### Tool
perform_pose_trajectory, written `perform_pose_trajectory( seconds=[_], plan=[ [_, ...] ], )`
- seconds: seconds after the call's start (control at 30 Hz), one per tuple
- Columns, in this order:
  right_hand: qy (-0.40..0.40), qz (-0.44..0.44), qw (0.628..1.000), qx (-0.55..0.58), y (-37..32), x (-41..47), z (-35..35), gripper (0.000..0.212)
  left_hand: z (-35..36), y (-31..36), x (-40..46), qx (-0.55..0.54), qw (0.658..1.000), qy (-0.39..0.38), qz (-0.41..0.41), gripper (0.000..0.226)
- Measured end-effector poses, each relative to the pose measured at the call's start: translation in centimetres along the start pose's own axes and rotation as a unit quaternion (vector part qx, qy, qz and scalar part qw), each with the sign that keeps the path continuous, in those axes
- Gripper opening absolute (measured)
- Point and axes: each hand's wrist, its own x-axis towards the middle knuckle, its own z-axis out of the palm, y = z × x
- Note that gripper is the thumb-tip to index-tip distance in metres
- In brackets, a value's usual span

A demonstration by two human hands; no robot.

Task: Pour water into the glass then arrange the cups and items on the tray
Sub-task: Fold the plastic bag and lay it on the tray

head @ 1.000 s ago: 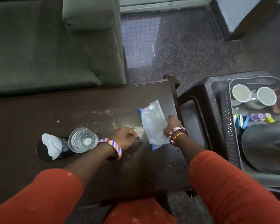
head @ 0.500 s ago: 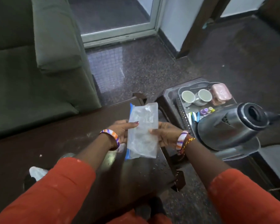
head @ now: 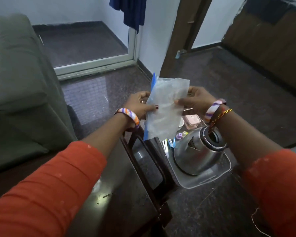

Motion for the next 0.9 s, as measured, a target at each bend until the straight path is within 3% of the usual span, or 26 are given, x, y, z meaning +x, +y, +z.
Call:
perform_pose_trajectory(
  seconds=[0.07,0.2,0.3,0.4,0.47,0.53,0.63,0.67,0.73,0.8,0.9],
  plan=[
    [-0.017,0.001,1.0,-0.008,-0.1,1.7,-2.2,0.025,1.7,0.4,1.6,-0.023,1.0,0.015,-0.004,0.034],
    [-0.122,0.044,0.991,-0.044,1.9,6.3,-5.8,0.036,4.9,0.1,5.5,-0.126,0.987,0.083,-0.051,0.036],
    [-0.171,0.054,0.984,-0.022,4.1,10.0,-7.9,0.037,6.4,-1.3,8.2,-0.145,0.978,0.12,-0.09,0.025],
    [-0.215,0.067,0.971,-0.077,6.2,13.4,-9.2,0.034,7.5,-3.7,10.1,-0.133,0.97,0.116,-0.168,0.02],
    [-0.219,0.001,0.951,-0.216,7.1,15.4,-9.6,0.028,8.2,-5.6,10.9,-0.107,0.961,0.171,-0.19,0.055],
    [-0.234,-0.101,0.89,-0.379,7.6,17.0,-9.6,0.019,8.5,-7.0,11.2,-0.048,0.962,0.234,-0.136,0.078],
    [-0.292,-0.157,0.817,-0.472,7.6,18.5,-8.8,0.028,8.4,-7.8,11.3,0.168,0.963,0.179,-0.109,0.111],
    [-0.315,-0.163,0.805,-0.475,7.4,18.9,-8.4,0.03,8.2,-7.9,11.4,0.22,0.957,0.152,-0.112,0.104],
    [-0.349,-0.169,0.789,-0.478,7.1,19.6,-7.8,0.029,8.1,-7.9,11.7,0.249,0.954,0.134,-0.102,0.067],
    [-0.357,-0.179,0.786,-0.472,6.8,20.6,-8.0,0.026,7.9,-8.0,12.1,0.228,0.955,0.168,-0.088,0.038],
    [-0.336,-0.128,0.848,-0.389,7.4,21.9,-9.5,0.027,7.0,-9.0,12.6,0.122,0.954,0.248,-0.116,0.031]
  ],
)
